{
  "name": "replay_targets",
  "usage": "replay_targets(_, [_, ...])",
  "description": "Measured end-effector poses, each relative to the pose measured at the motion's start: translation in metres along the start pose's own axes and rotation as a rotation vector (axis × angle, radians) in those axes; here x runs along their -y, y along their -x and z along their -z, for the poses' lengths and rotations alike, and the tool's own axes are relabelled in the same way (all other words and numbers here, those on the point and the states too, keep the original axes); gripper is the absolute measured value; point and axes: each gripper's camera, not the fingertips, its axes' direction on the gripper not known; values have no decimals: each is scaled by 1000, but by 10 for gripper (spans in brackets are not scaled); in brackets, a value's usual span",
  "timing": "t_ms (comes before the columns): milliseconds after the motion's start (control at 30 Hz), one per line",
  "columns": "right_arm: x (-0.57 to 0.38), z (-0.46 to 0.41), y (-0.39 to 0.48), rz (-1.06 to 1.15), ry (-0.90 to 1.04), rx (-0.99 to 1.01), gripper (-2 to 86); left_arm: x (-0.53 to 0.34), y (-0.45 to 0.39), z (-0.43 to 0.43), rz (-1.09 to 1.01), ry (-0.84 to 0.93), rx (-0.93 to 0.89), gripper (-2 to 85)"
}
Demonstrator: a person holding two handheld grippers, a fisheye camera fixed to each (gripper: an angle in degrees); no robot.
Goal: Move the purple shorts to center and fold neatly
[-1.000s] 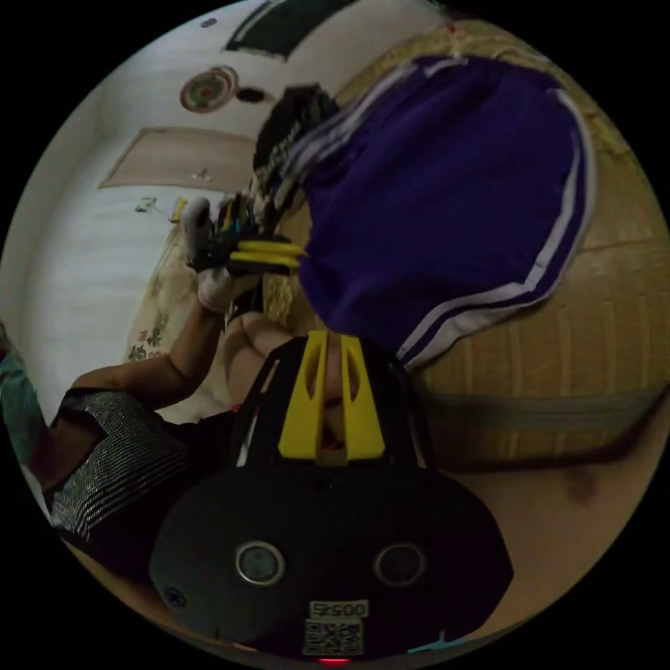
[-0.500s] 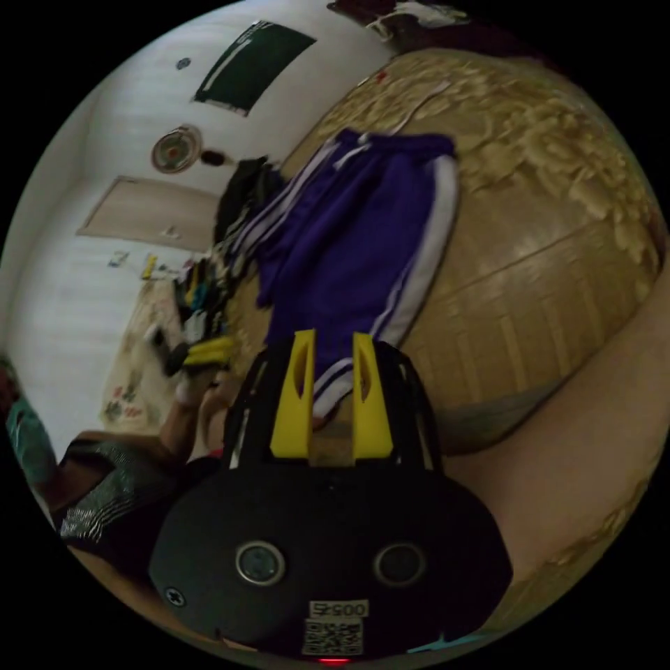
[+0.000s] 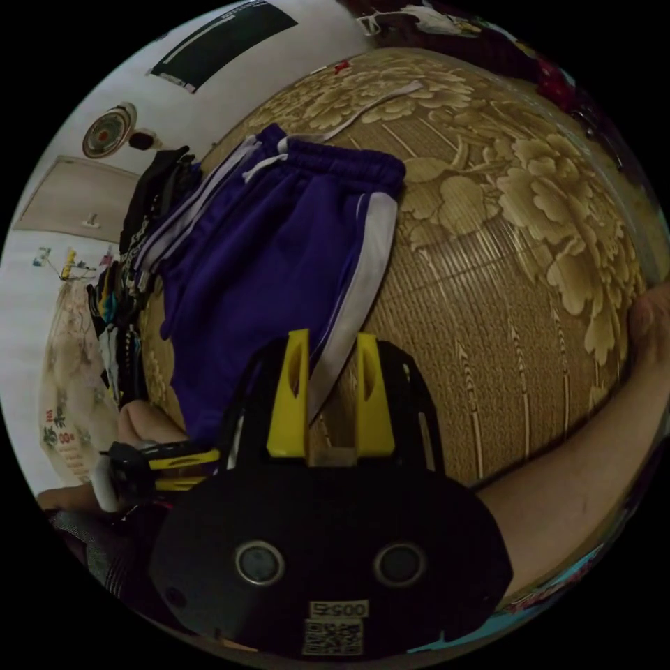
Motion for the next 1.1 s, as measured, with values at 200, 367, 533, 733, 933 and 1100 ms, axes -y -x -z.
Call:
replay_targets(200, [-8, 8, 7, -4, -24, -52, 8, -39, 17, 30, 50, -145, -263, 52])
replay_targets(367, [-39, 44, 20, -55, -40, -9, -3, -89, 43, 62, 113, -276, -435, 47])
replay_targets(533, [-70, 52, 27, -42, -34, 41, 33, -139, 66, 79, 155, -267, -525, 45])
replay_targets(733, [-59, 70, 3, -153, -133, 29, 74, -181, 88, 96, 216, -308, -578, 46])
replay_targets(933, [-23, 47, -2, -208, -42, 97, 95, -199, 98, 120, 225, -333, -564, 45])
replay_targets(1100, [-21, 45, -1, -274, -79, 169, 68, -218, 110, 147, 233, -347, -532, 44])
